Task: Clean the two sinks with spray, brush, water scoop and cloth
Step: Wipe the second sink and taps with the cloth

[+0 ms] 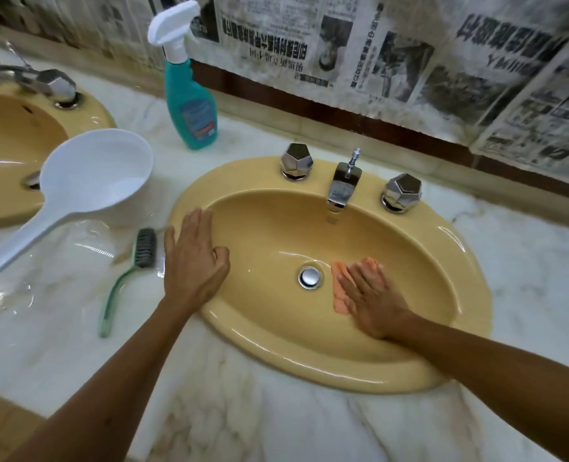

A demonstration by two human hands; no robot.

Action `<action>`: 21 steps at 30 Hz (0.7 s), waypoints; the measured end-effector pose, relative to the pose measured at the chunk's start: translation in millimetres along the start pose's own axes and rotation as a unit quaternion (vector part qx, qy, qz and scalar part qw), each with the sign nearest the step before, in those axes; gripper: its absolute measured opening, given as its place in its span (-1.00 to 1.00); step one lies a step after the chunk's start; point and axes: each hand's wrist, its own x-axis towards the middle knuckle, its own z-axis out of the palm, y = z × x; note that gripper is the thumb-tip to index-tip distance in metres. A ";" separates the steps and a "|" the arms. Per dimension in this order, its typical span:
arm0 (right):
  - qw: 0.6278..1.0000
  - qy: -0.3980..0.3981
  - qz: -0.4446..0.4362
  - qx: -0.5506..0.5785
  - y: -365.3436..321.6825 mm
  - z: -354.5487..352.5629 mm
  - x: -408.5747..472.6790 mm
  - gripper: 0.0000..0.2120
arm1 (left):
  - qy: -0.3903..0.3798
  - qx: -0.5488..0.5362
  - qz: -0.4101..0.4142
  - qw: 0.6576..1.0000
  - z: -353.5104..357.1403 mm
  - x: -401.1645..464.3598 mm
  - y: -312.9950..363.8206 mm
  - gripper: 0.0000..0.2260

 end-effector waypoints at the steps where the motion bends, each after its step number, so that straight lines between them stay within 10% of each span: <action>1: 0.998 -0.050 0.018 0.040 -13.0 -2.8 -8.8 -0.36 | 0.002 -0.006 0.000 1.000 -0.9 -0.4 0.4 -0.37; 7: 0.869 -0.278 0.032 0.409 -115.0 -70.6 -9.6 -0.29 | 0.038 -0.091 -0.041 0.994 -4.9 -1.7 0.8 -0.44; 12: 0.752 -0.177 0.058 0.632 -212.2 -166.2 18.9 -0.37 | 0.067 -0.135 -0.090 0.985 -28.5 28.4 -8.0 -0.61; 16: 0.768 -0.161 0.050 0.618 -203.7 -200.1 -8.5 -0.43 | 0.046 -0.187 -0.022 0.981 -19.2 31.2 -28.1 -0.56; 18: 0.843 -0.180 0.085 0.500 -173.6 -217.2 -43.0 -0.49 | 0.046 -0.231 -0.026 0.971 -12.5 28.1 -28.1 -0.54; 21: 0.861 -0.291 0.125 0.398 -160.0 -175.1 -38.4 -0.21 | 0.041 -0.273 -0.022 0.961 -13.1 33.6 -31.3 -0.56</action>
